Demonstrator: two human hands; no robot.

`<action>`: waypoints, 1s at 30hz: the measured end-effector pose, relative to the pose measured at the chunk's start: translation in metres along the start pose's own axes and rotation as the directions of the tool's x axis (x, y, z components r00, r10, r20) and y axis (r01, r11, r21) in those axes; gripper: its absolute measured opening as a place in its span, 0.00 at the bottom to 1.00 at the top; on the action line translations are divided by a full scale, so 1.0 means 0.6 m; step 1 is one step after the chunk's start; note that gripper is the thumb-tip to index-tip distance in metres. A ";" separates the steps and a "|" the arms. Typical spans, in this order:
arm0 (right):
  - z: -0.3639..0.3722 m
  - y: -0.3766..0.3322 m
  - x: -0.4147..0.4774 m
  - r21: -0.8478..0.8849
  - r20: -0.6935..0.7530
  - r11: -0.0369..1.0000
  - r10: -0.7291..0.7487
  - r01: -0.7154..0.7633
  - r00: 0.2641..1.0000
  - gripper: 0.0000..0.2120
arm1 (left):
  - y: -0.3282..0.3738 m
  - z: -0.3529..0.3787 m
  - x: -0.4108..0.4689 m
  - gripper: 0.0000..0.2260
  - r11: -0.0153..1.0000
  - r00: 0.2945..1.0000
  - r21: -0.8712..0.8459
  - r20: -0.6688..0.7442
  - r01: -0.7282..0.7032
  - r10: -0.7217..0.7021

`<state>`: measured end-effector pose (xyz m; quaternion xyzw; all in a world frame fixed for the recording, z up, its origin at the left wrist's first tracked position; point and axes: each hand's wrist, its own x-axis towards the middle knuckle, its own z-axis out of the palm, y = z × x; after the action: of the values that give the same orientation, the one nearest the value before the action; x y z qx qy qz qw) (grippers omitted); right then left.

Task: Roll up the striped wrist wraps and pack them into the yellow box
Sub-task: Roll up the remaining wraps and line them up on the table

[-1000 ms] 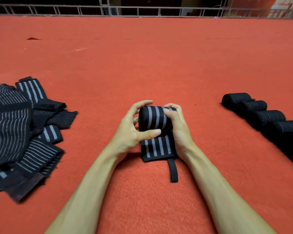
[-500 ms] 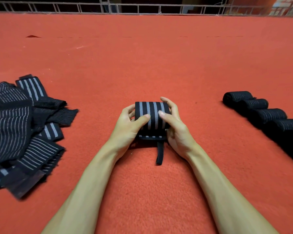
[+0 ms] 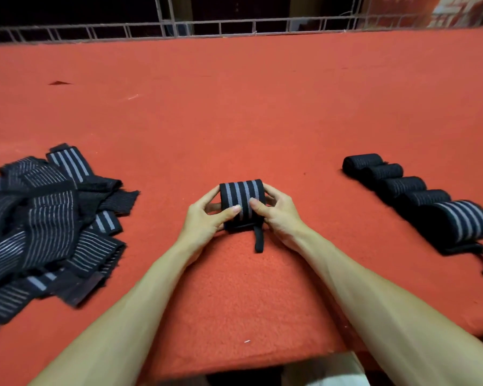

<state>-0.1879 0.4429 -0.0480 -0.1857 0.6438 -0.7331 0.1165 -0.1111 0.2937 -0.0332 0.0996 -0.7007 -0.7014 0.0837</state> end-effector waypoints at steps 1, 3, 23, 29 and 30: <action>-0.009 -0.012 -0.010 -0.096 0.029 0.995 0.029 -0.026 0.999 0.20 | 0.010 0.001 -0.009 0.22 1.000 1.000 0.022 0.016 -0.002 0.001; -0.036 -0.032 -0.031 -0.193 0.086 0.978 0.101 -0.083 0.991 0.16 | 0.019 0.013 -0.024 0.21 0.999 0.997 0.043 0.067 0.027 -0.030; -0.415 -0.191 -0.101 -0.523 -0.645 0.770 -0.078 -0.366 0.760 0.09 | 0.007 0.403 -0.027 0.24 0.963 0.919 -0.002 0.297 0.271 -0.258; -0.414 -0.184 -0.097 -0.563 -0.615 0.739 -0.077 -0.369 0.785 0.09 | 0.002 0.427 -0.014 0.27 0.946 0.965 0.320 0.231 0.043 -0.122; -0.410 -0.184 -0.097 -0.574 -0.607 0.732 -0.079 -0.367 0.791 0.09 | 0.001 0.426 -0.013 0.28 0.924 0.968 0.382 0.229 0.011 -0.106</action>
<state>-0.2316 0.7043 0.0286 0.0781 0.8775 -0.4613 -0.1053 -0.1692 0.5430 -0.0330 0.0473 -0.8243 -0.5624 -0.0453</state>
